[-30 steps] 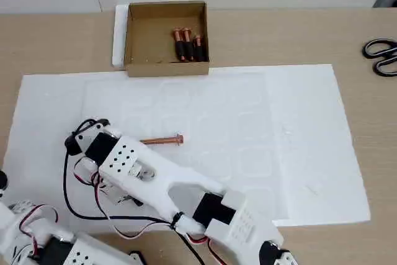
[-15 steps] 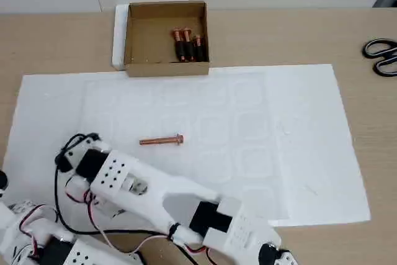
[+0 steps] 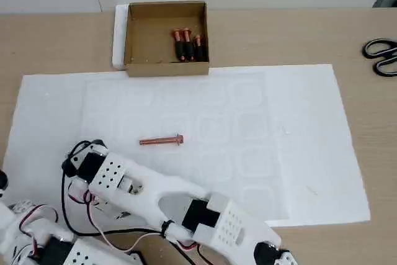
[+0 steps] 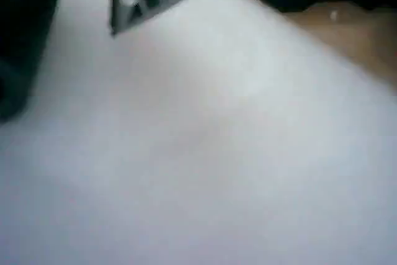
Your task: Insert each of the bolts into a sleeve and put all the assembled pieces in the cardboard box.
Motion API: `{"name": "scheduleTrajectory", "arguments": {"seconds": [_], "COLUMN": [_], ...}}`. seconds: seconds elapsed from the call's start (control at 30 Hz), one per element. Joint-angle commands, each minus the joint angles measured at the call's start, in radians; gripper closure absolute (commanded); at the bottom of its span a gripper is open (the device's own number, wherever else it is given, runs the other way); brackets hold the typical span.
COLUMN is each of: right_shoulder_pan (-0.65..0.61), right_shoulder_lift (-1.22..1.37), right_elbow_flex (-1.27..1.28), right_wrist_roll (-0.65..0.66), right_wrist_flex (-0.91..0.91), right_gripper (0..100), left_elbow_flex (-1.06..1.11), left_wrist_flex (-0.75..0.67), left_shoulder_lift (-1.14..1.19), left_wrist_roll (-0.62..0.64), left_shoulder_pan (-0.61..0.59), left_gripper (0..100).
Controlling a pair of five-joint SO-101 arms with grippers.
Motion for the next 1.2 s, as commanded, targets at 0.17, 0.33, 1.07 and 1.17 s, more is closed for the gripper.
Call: {"name": "scheduleTrajectory", "arguments": {"seconds": [0.17,0.33,1.07,1.17], "right_shoulder_pan": [0.048,0.064,0.067,0.067], "right_shoulder_lift": [0.007,0.005,0.008,0.013], "right_elbow_flex": [-0.008,-0.008,-0.153,-0.152], "right_wrist_roll": [-0.006,-0.006,-0.005,-0.005], "right_wrist_flex": [-0.061,-0.061,-0.05,-0.05], "right_gripper": [83.2,83.2,83.5,83.6], "left_elbow_flex": [-0.005,-0.005,-0.005,-0.005], "left_wrist_flex": [0.002,0.002,0.003,0.003], "left_shoulder_lift": [-0.012,-0.012,-0.012,-0.012], "left_wrist_roll": [-0.002,0.0,0.0,0.0], "left_shoulder_pan": [-0.003,-0.003,-0.003,-0.003], "left_gripper": [99,99,99,99]}}
